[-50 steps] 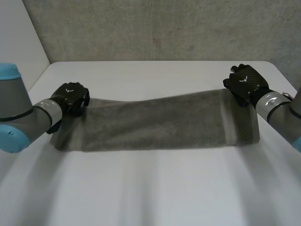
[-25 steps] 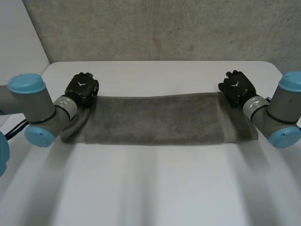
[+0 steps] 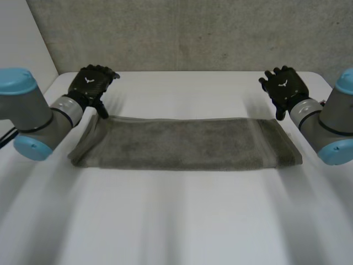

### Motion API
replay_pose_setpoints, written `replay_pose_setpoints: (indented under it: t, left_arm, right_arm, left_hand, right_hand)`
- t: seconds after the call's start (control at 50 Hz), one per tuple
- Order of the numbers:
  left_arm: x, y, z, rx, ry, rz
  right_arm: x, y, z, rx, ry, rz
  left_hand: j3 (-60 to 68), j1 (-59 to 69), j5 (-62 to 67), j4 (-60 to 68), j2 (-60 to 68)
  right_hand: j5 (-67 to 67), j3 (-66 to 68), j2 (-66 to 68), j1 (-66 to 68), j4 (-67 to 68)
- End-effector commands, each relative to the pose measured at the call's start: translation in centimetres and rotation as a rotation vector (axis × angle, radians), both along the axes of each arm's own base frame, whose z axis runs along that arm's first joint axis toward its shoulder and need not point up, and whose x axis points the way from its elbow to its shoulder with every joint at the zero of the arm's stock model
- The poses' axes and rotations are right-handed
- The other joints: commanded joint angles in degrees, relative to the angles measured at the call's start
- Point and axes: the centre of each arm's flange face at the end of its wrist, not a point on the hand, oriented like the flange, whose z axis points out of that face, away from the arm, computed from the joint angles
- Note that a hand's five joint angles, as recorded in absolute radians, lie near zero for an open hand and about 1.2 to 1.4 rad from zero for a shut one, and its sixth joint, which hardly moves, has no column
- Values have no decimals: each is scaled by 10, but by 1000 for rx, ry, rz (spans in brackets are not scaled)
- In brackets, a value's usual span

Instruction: Fold the towel.

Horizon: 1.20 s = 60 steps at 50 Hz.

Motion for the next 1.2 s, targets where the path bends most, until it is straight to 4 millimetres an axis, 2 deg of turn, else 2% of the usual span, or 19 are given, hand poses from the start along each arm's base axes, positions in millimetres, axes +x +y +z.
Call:
replay_pose_setpoints:
  t: [0.02,0.06,0.08,0.18,0.24,0.26,0.3,0.38,0.42,0.5,0.52,0.62,0.68,0.72,0.78,0.92,1.0,1.1,1.2]
  left_arm:
    - [12,19,26,0,10,-28]
    - [13,27,35,-3,18,-45]
    - [14,35,43,-7,25,-62]
    - [21,57,51,32,55,-67]
    - [30,80,40,134,76,-45]
    - [30,80,40,134,76,-45]
    - [31,94,24,200,69,-45]
    - [31,103,11,241,62,-39]
    - [31,103,7,246,61,-39]
    - [33,89,-11,235,56,-26]
    - [33,89,-11,235,56,-26]
    - [36,55,-21,164,58,21]
    - [39,47,-23,156,57,55]
    - [52,28,-27,144,54,138]
    - [60,17,-32,138,50,186]
    - [61,5,-49,129,15,201]
    - [69,-4,-62,97,-84,223]
    - [79,-7,-59,81,-129,269]
    - [73,2,-49,80,-120,257]
  right_arm:
    - [-2,19,30,-29,-23,-15]
    - [-6,36,38,-6,-47,-13]
    - [-6,36,38,-6,-47,-13]
    - [-15,78,41,69,-71,-13]
    - [-21,95,35,109,-64,-22]
    - [-23,101,31,127,-60,-24]
    - [-27,105,25,151,-56,-36]
    - [-34,109,11,200,-50,-55]
    - [-40,111,-4,244,-45,-72]
    - [-44,108,-21,287,-36,-69]
    - [-44,106,-26,297,-33,-56]
    - [-46,97,-35,294,-46,-31]
    - [-50,92,-43,308,-52,-36]
    - [-51,91,-48,321,-52,-41]
    - [-52,92,-55,346,-52,-44]
    - [-52,91,-60,348,-44,-51]
    - [-53,90,-60,344,-41,-54]
    - [-53,90,-60,339,-28,-55]
    - [-53,90,-61,338,-14,-53]
  left_hand:
    - [-26,-69,-29,-32,-40]
    - [-26,-69,-29,-32,-40]
    - [-26,-69,-29,-32,-40]
    - [-26,-69,-29,-32,-40]
    - [-26,-69,-29,-32,-40]
    - [-26,-69,-29,-32,-40]
    - [-26,-69,-29,-32,-40]
    - [-26,-69,-29,-32,-40]
    - [-26,-69,-29,-32,-40]
    - [-26,-66,-26,-32,-37]
    - [-26,-66,-26,-32,-37]
    - [-26,-66,-26,-32,-37]
    - [-26,-66,-26,-32,-37]
    - [-26,-66,-26,-32,-37]
    - [-26,-64,-24,-32,-35]
    - [-26,-64,-24,-32,-35]
    - [-26,-64,-24,-32,-35]
    - [-26,-69,-29,-32,-40]
    - [-26,-69,-29,-32,-40]
  right_hand:
    - [-36,-19,-43,-40,-31]
    - [-36,-19,-43,-40,-31]
    - [-36,-19,-43,-40,-31]
    - [-36,-19,-43,-40,-31]
    - [-36,-19,-43,-40,-31]
    - [-36,-19,-43,-40,-31]
    - [-36,-19,-43,-40,-31]
    - [-36,-19,-43,-40,-31]
    - [-36,-19,-43,-40,-31]
    - [-36,-19,-43,-40,-31]
    - [-36,-19,-43,-40,-31]
    - [-32,-19,-39,-36,-31]
    - [-32,-19,-38,-36,-31]
    - [-32,-19,-38,-36,-31]
    - [-32,-19,-38,-36,-31]
    - [5,-19,-1,1,-31]
    - [114,-19,107,110,-31]
    - [177,-19,170,172,-31]
    - [312,-19,305,307,-31]
